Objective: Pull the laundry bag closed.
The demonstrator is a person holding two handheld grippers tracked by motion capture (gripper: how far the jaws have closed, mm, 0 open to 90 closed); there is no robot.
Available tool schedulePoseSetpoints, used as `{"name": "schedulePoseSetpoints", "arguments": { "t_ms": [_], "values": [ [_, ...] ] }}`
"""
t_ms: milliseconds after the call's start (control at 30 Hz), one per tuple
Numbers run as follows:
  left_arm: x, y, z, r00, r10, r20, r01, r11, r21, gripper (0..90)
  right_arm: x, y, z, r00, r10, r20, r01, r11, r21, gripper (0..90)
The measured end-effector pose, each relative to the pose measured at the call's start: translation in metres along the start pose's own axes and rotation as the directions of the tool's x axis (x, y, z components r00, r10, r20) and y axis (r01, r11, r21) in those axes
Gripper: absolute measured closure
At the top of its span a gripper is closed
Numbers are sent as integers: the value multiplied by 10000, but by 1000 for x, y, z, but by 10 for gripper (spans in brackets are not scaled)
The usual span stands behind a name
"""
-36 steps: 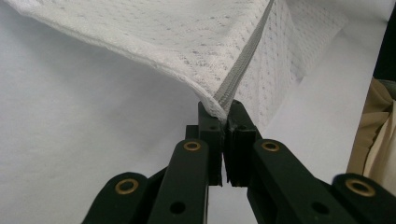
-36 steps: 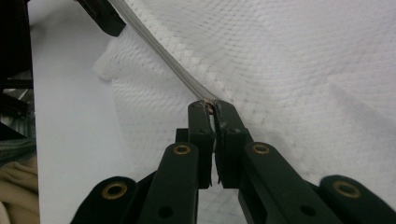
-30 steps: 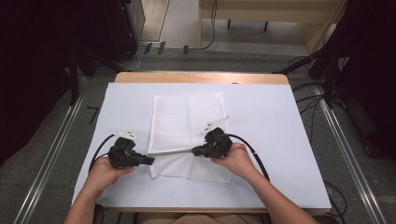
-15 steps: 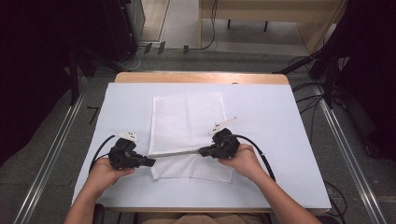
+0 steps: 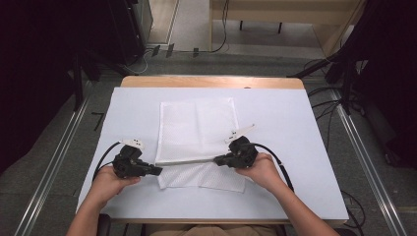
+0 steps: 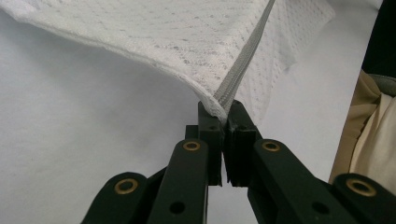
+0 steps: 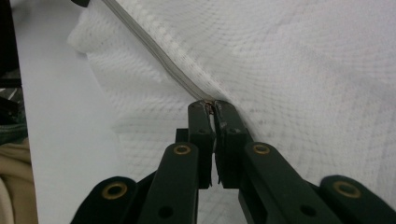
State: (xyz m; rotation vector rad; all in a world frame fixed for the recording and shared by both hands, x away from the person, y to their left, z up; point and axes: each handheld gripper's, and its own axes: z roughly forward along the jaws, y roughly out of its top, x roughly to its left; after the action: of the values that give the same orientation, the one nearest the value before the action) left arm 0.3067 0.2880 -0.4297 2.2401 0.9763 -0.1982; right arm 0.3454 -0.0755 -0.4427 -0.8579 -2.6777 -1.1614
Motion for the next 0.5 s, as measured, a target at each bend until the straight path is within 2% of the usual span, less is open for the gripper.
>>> {"name": "schedulePoseSetpoints", "arguments": {
  "t_ms": [133,167,500],
  "values": [
    [0,1,0,10000,-38,-17,38,10000,-87,877,-2,-2,-4,9997,224,58,-224,9997,12,881],
    [0,1,0,10000,-29,-26,29,10000,-75,876,-3,-3,-5,9999,112,64,-112,9999,-25,881],
    [2,2,1,10000,-29,-63,28,10000,-47,875,-8,-11,-14,9990,318,322,-317,9995,-59,881]
  ]
}}
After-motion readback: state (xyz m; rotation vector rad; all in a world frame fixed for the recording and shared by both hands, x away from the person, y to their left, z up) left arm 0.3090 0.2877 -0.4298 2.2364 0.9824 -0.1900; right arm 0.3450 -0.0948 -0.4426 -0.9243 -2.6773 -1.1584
